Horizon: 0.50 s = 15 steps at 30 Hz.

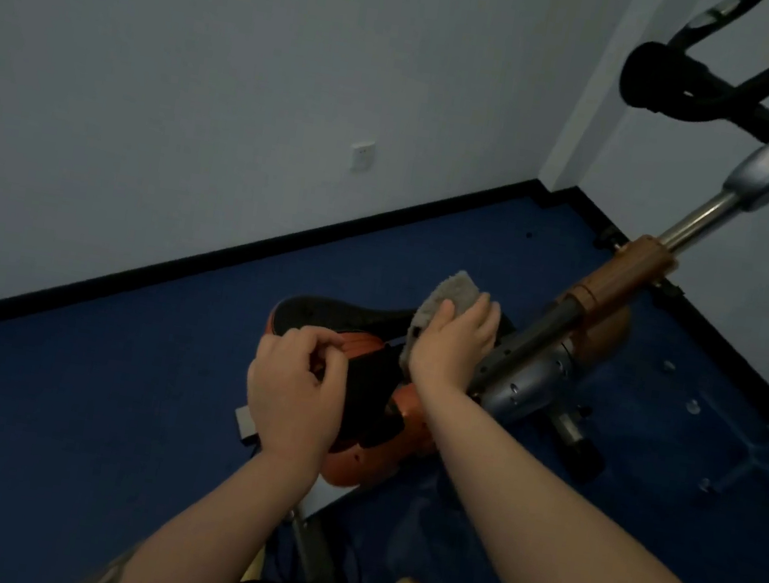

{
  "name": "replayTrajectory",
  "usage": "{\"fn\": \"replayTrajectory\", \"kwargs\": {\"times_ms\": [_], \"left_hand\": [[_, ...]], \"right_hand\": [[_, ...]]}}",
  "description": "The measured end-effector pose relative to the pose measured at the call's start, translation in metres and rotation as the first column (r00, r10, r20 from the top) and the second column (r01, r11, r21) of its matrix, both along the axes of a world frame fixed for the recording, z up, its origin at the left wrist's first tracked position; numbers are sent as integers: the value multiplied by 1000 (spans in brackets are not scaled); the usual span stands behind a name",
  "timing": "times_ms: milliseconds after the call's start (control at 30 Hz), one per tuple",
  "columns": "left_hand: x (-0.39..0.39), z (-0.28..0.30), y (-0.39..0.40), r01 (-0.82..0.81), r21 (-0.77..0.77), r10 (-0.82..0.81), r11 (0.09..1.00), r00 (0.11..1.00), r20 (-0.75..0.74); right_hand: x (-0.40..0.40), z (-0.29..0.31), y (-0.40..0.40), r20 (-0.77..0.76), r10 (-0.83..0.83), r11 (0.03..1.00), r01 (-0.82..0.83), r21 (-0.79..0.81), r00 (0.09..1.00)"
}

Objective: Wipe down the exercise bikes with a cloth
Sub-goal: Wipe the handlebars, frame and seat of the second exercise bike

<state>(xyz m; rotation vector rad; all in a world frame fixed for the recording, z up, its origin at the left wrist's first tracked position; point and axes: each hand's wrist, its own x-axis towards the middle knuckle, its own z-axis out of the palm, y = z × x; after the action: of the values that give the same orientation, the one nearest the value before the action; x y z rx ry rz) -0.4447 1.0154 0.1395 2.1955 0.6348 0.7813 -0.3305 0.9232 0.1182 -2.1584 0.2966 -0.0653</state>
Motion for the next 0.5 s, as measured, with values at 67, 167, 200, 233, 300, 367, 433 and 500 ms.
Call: {"fn": "replayTrajectory", "kwargs": {"times_ms": [67, 167, 200, 233, 300, 367, 433, 500], "left_hand": [[0, -2, -1, -10, 55, 7, 998, 999, 45], [0, -8, -1, -38, 100, 28, 994, 995, 96], [0, -10, -1, -46, 119, 33, 992, 993, 110], [0, -11, -1, -55, 133, 39, 990, 992, 120], [0, -15, 0, -65, 142, 46, 988, 990, 133], [1, -16, 1, -66, 138, 47, 988, 990, 136], [1, -16, 1, -68, 140, 48, 988, 989, 138], [0, -15, -1, -72, 142, 51, 987, 989, 140]], "right_hand": [[19, 1, -24, 36, 237, 962, -229, -146, 971], [33, 8, -47, 16, 466, 861, -449, -239, 885], [27, 8, -49, 40, 493, 839, -464, -283, 869], [16, 3, -49, 80, 509, 823, -458, -335, 857], [-2, -8, -48, 145, 550, 789, -456, -412, 822], [14, -8, -50, 97, 618, 737, -532, -417, 780], [49, 1, -49, -94, 600, 737, -594, -322, 795], [72, 12, -46, -254, 557, 774, -605, -184, 790]]}}
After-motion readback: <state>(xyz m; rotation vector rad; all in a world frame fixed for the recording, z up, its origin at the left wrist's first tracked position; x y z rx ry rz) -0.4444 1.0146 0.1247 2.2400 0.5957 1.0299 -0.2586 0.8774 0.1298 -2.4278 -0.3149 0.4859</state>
